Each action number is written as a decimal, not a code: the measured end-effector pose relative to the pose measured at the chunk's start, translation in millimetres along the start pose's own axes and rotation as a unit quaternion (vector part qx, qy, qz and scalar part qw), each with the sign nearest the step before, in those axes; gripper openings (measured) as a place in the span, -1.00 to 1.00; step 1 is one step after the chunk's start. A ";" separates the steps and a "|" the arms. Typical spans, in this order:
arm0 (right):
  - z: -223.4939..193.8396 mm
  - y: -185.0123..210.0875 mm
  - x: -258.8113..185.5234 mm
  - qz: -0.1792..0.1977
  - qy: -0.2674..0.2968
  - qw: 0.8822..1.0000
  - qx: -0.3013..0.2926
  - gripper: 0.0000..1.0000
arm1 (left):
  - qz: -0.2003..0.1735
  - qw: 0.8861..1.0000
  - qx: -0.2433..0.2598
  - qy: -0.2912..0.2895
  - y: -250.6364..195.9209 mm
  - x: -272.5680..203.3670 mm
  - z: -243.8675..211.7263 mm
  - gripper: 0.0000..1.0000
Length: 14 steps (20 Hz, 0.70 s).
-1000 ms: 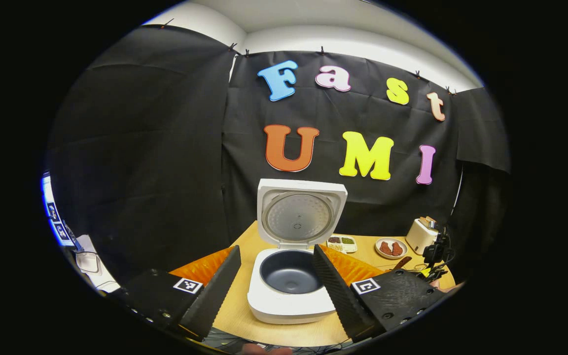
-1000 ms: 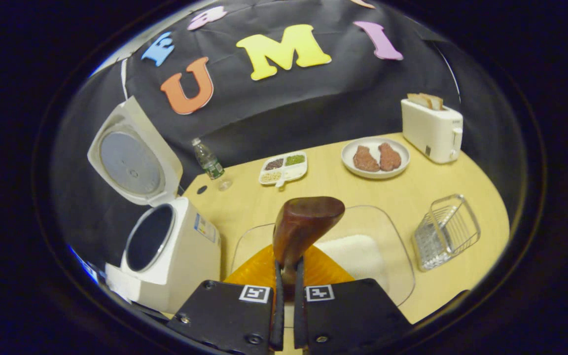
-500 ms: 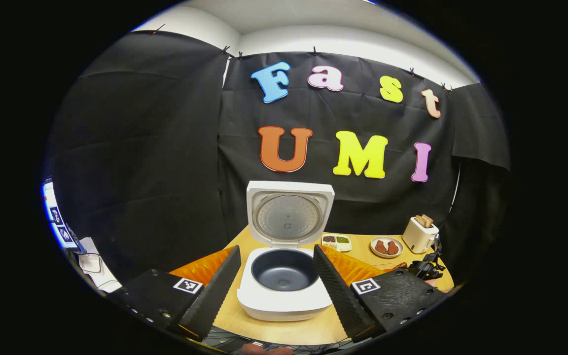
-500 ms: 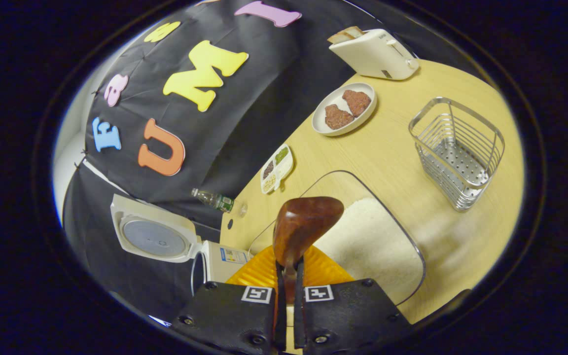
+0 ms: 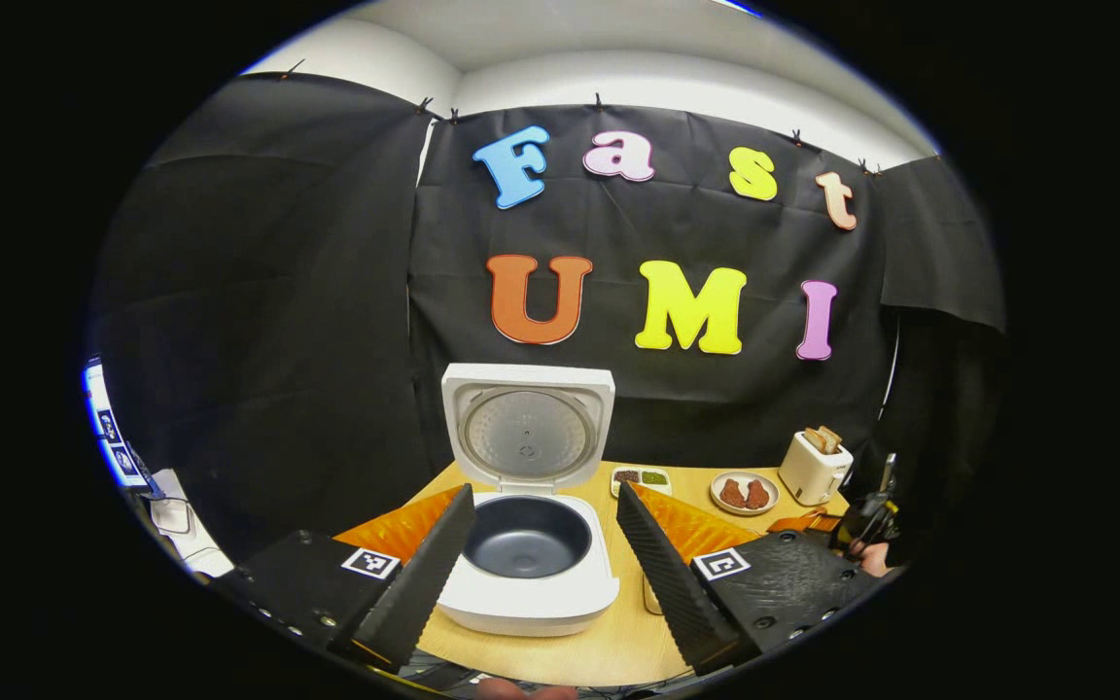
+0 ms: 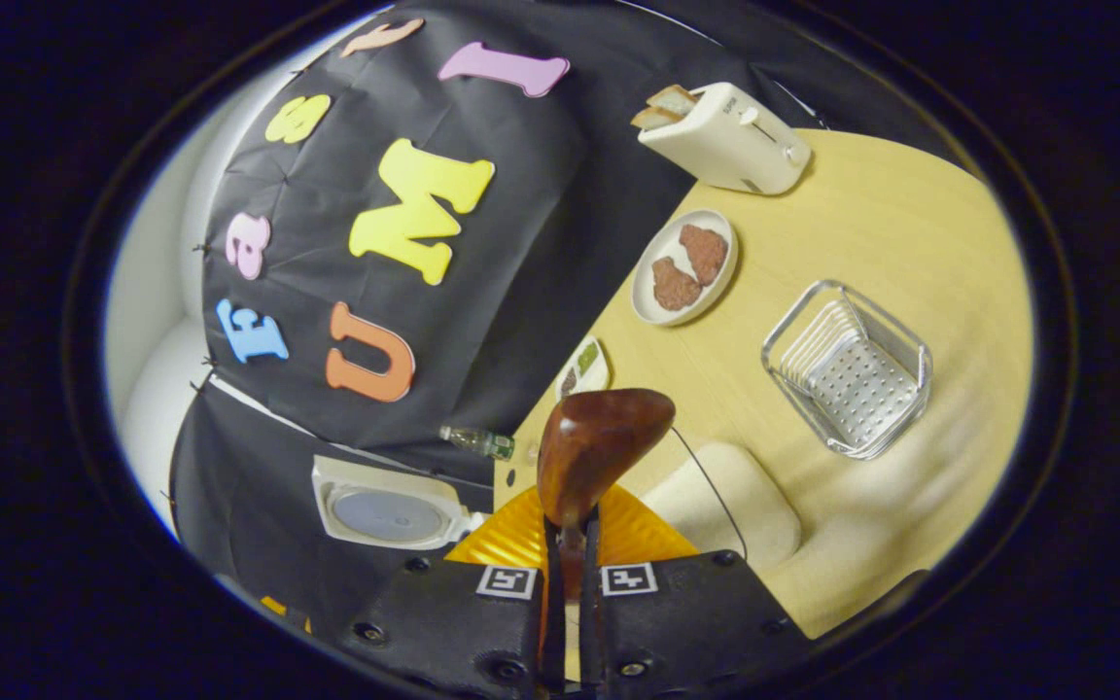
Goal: Close the left gripper, press the button to open the rice cooker; take a wooden spoon from the chopstick holder with the right hand, scoop a spoonful of rice and pour it into the rice cooker, then put the wooden spoon back into the chopstick holder.
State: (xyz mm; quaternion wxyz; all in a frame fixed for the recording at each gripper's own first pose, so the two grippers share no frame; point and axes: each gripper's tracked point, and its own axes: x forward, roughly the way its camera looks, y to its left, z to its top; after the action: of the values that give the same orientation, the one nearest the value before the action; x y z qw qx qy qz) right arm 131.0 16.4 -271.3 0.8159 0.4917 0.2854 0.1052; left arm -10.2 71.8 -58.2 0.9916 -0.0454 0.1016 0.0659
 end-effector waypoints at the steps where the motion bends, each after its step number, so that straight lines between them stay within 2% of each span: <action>1: 6.5 16.2 -6.8 0.018 -0.002 1.000 0.007 -0.78 | 0.001 1.000 0.001 -0.002 -1.2 -0.2 -0.3 0.89; 3: 13.0 49.3 -16.2 0.053 -0.001 0.998 0.019 -0.78 | 0.006 1.000 0.002 -0.006 0.8 -2.2 0.1 0.89; 7: -3.3 108.6 -7.6 0.101 0.018 0.994 0.029 -0.79 | 0.018 1.000 -0.001 -0.014 11.5 -10.4 0.9 0.89; 11: -39.2 161.1 25.3 0.123 0.048 0.991 0.008 -0.79 | 0.033 0.999 0.008 -0.023 40.0 -21.4 -0.2 0.89; 14: -69.0 190.6 50.9 0.120 0.062 0.991 -0.027 -0.79 | 0.031 0.999 0.010 -0.033 62.3 -29.7 1.3 0.88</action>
State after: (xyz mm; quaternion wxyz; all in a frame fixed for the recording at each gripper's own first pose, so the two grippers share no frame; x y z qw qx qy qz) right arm 153.9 184.9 -149.8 0.7912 0.4925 0.2717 0.2401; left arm -47.5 129.8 -55.6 0.9923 -0.0302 0.0712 0.0971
